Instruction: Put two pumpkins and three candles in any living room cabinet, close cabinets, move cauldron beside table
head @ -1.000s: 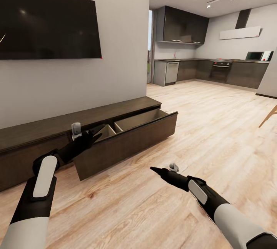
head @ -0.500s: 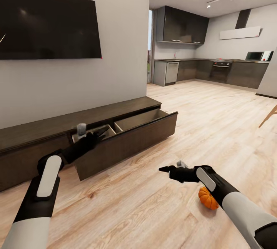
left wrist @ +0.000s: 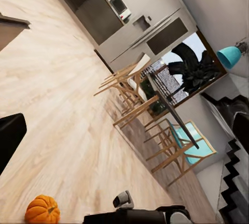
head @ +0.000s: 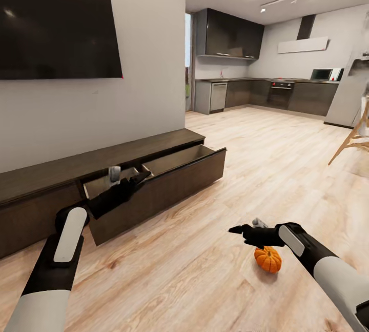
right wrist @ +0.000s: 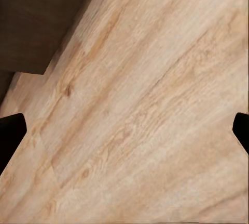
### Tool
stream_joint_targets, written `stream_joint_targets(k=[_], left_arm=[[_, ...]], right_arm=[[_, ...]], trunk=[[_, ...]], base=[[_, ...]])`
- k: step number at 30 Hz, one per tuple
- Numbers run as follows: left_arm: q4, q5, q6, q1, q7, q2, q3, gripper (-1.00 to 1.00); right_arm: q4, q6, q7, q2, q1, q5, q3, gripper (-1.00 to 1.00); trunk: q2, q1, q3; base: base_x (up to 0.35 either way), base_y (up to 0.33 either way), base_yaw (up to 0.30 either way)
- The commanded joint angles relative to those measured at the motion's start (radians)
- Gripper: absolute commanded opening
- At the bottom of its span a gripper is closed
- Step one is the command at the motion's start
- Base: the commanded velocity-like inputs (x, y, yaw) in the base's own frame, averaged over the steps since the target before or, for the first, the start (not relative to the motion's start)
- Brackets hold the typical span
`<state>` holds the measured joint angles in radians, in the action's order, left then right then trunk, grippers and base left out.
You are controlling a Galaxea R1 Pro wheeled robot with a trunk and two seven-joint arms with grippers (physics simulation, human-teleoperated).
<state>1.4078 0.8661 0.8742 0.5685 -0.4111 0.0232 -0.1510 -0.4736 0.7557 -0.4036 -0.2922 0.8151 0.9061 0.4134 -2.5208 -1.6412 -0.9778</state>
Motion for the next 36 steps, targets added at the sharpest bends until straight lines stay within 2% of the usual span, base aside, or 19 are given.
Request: stream_joint_targets(k=[1, 6, 15, 24, 32, 36], left_arm=[[0.001, -0.001, 0.006, 0.001, -0.003, 0.000, 0.010, 1.00], [0.000, -0.001, 0.005, 0.000, 0.000, 0.000, 0.043, 1.00], [-0.007, -0.002, 0.006, 0.001, 0.003, 0.000, 0.047, 1.00], [-0.010, -0.004, 0.005, 0.001, 0.002, 0.000, 0.048, 1.00], [-0.011, -0.004, 0.005, 0.001, 0.003, 0.000, 0.048, 1.00], [-0.012, -0.004, 0.005, 0.001, 0.003, 0.000, 0.048, 1.00]], right_arm=[[0.007, 0.000, -0.007, -0.011, 0.001, -0.001, 0.004, 1.00], [0.023, 0.001, -0.009, -0.033, 0.001, -0.001, 0.007, 1.00], [0.076, -0.003, -0.007, -0.032, 0.001, -0.003, 0.011, 1.00], [0.079, -0.025, -0.002, -0.030, 0.000, -0.006, 0.015, 1.00], [0.079, -0.037, -0.001, -0.028, -0.001, -0.007, 0.016, 1.00], [0.088, -0.038, 0.000, -0.023, -0.001, -0.007, 0.016, 1.00]], trunk=[[0.000, 0.000, -0.001], [0.000, 0.000, -0.001], [0.000, 0.000, -0.002], [0.000, 0.000, -0.002], [0.000, 0.000, -0.002], [0.000, 0.000, -0.002]], base=[[0.000, -0.114, -0.262], [0.000, -0.147, -0.263], [0.035, -0.194, -0.237], [0.213, -0.201, -0.017], [0.057, -0.024, 0.000], [0.290, -0.001, 0.000]])
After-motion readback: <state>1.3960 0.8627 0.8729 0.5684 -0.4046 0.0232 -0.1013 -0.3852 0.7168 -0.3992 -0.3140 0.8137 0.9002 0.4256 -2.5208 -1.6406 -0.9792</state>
